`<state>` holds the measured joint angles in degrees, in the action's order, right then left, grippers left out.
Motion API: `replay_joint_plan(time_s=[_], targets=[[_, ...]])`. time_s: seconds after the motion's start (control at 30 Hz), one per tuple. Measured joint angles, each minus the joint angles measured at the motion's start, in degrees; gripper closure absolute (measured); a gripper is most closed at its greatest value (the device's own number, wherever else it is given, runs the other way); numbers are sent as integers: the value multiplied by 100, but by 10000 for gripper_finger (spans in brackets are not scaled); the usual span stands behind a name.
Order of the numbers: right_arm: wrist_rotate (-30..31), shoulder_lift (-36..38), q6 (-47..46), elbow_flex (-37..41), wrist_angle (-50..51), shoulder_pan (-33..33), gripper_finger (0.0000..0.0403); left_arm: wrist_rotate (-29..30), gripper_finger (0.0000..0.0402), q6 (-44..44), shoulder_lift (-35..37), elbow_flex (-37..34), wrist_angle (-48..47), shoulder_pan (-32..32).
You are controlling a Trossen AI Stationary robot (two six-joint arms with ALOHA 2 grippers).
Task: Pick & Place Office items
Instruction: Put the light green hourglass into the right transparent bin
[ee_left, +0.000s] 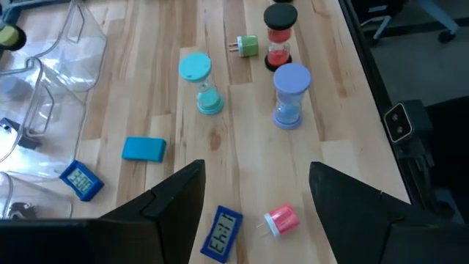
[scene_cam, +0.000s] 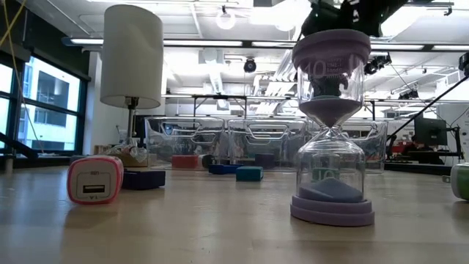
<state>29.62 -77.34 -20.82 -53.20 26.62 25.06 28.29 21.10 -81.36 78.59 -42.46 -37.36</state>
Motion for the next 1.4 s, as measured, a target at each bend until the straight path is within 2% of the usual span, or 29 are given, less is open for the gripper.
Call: replay_joint_plan(time_s=[0.13, 0.53, 0.7, 0.87, 1.0, 1.4], targets=[[-146, 0, 123, 297, -584, 221, 206, 2, 163, 204, 0, 0, 0, 0], [-304, 0, 183, 708, -1321, 728, 206, -18, 163, 729, -2, -2, 1, -118], [-620, 0, 271, 875, -1967, 917, 206, -26, 163, 981, -2, -2, 4, -202], [-923, 0, 209, 1045, -2130, 1173, 206, -20, 163, 1173, -2, -2, 3, -258], [-1040, 0, 129, 1221, -2222, 1265, 206, -14, 163, 1196, -2, -2, 14, -305], [-1353, 0, -42, 1840, -3314, 1494, 206, 13, 163, 1347, -4, -2, 94, -302]])
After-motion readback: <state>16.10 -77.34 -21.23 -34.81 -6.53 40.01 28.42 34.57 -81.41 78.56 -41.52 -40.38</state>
